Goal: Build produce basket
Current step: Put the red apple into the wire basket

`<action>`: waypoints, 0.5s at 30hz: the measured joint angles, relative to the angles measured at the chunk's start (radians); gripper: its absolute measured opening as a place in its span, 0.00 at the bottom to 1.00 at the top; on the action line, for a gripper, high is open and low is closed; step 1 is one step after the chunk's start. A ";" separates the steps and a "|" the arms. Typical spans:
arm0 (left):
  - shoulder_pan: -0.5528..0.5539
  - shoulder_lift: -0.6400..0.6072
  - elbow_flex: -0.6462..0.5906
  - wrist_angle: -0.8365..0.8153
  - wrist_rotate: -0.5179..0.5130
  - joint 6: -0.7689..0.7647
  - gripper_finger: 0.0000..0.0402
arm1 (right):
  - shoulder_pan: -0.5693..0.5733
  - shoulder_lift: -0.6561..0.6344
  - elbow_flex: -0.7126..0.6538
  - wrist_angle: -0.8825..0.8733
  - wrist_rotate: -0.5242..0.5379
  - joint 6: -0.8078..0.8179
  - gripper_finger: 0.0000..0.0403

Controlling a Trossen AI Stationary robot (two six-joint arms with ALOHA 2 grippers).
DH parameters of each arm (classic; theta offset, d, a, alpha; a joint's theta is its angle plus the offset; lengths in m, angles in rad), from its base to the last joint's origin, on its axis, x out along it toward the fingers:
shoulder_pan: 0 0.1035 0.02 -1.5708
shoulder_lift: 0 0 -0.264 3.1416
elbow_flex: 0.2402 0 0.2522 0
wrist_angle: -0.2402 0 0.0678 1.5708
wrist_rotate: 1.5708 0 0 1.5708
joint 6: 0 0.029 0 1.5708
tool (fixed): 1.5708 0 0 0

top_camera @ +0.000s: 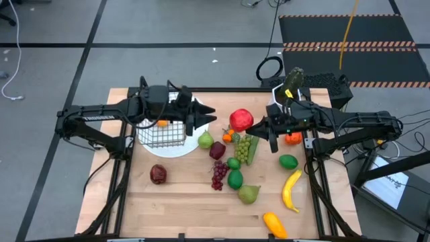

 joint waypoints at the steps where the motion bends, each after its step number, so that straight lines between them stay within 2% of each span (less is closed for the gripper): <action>1: 0.000 0.000 0.000 0.013 0.000 0.010 0.54 | 0.000 0.000 0.000 -0.007 0.000 -0.036 0.01; 8: 0.015 0.000 0.000 0.075 -0.001 -0.065 0.57 | 0.000 0.000 0.000 -0.078 0.052 -0.140 0.01; 11: 0.013 0.000 0.000 0.072 0.002 -0.069 0.65 | 0.000 0.000 -0.001 -0.079 0.053 -0.176 0.01; 15: 0.012 0.000 0.000 0.064 0.002 -0.096 0.82 | 0.000 0.003 -0.001 -0.079 0.053 -0.221 0.01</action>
